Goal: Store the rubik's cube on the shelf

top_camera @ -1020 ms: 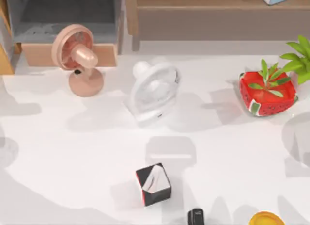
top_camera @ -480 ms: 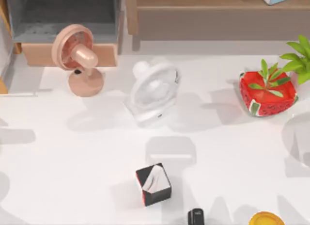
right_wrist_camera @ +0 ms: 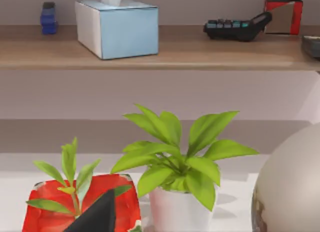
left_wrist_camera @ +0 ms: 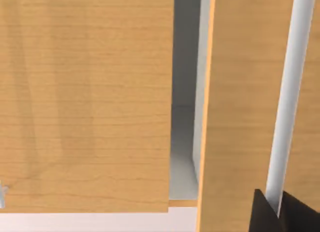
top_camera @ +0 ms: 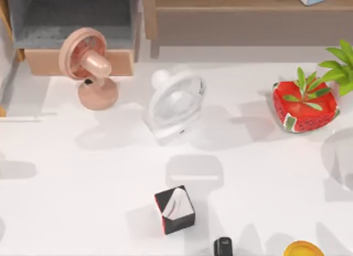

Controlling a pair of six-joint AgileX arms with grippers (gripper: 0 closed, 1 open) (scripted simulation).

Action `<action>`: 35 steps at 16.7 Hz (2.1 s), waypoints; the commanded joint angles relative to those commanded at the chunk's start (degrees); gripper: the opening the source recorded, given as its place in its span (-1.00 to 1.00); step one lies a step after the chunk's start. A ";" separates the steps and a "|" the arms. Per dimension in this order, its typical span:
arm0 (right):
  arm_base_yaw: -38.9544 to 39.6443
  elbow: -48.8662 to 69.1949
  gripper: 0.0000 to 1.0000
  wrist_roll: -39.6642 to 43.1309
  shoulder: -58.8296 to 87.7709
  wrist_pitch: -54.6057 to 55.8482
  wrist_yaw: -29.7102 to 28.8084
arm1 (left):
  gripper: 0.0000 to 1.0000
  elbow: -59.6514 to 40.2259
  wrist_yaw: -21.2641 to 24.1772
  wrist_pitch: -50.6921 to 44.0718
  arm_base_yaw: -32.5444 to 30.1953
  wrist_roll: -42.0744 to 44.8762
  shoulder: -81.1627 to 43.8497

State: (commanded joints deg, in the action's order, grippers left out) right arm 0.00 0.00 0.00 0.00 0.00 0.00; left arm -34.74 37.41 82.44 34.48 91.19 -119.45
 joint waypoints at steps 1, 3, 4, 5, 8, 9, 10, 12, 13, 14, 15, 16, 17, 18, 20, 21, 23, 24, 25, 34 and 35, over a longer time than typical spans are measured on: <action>0.00 0.00 1.00 0.00 0.00 0.00 0.00 | -1.00 1.81 0.98 0.98 1.09 0.06 0.66; 0.00 0.00 1.00 0.00 0.00 0.00 0.00 | -1.00 5.17 2.82 2.84 3.04 0.18 1.97; 0.00 0.00 1.00 0.00 0.00 0.00 0.00 | -1.00 6.37 3.55 3.56 3.72 0.21 2.51; 0.00 0.00 1.00 0.00 0.00 0.00 0.00 | -1.00 6.99 3.96 3.98 4.12 0.22 2.84; 0.00 0.00 1.00 0.00 0.00 0.00 0.00 | -1.00 7.06 4.01 4.03 4.18 0.21 2.88; 0.00 0.00 1.00 0.00 0.00 0.00 0.00 | -1.00 7.06 4.01 4.03 4.18 0.21 2.88; 0.00 0.00 1.00 0.00 0.00 0.00 0.00 | -0.85 7.06 4.01 4.03 4.18 0.21 2.88; 0.00 0.00 1.00 0.00 0.00 0.00 0.00 | -0.55 7.06 4.01 4.03 4.18 0.21 2.88; 0.00 0.00 1.00 0.00 0.00 0.00 0.00 | -0.40 7.06 4.01 4.03 4.18 0.21 2.88; 0.00 0.00 1.00 0.00 0.00 0.00 0.00 | -0.25 7.06 4.01 4.03 4.18 0.21 2.88; 0.00 0.00 1.00 0.00 0.00 0.00 0.00 | -0.10 7.06 4.01 4.03 4.18 0.21 2.88; 0.00 0.00 1.00 0.00 0.00 0.00 0.00 | 0.06 7.06 4.01 4.03 4.18 0.21 2.88; 0.00 0.00 1.00 0.00 0.00 0.00 0.00 | 0.21 7.06 4.01 4.03 4.18 0.21 2.88; 0.00 0.00 1.00 0.00 0.00 0.00 0.00 | 0.36 7.06 4.01 4.03 4.18 0.21 2.88; 0.00 0.00 1.00 0.00 0.00 0.00 0.00 | 0.66 7.06 4.01 4.03 4.18 0.21 2.88; 0.00 0.00 1.00 0.00 0.00 0.00 0.00 | 0.81 7.06 4.01 4.03 4.18 0.21 2.88; 0.00 0.00 1.00 0.00 0.00 0.00 0.00 | 1.00 7.06 4.01 4.03 4.18 0.21 2.88; 0.00 0.00 1.00 0.00 0.00 0.00 0.00 | 1.00 7.06 4.01 4.03 4.18 0.21 2.88; 0.00 0.00 1.00 0.00 0.00 0.00 0.00 | 1.00 7.06 4.01 4.03 4.18 0.21 2.88; 0.00 0.00 1.00 0.00 0.00 0.00 0.00 | 1.00 8.48 5.29 4.93 5.21 0.29 3.36; 0.00 0.00 1.00 0.00 0.00 0.00 0.00 | 1.00 9.33 5.92 5.43 5.93 0.32 3.66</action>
State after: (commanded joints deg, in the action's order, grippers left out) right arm 0.00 0.00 0.00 0.00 0.00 0.00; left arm -25.41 43.34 87.87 40.41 91.51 -115.79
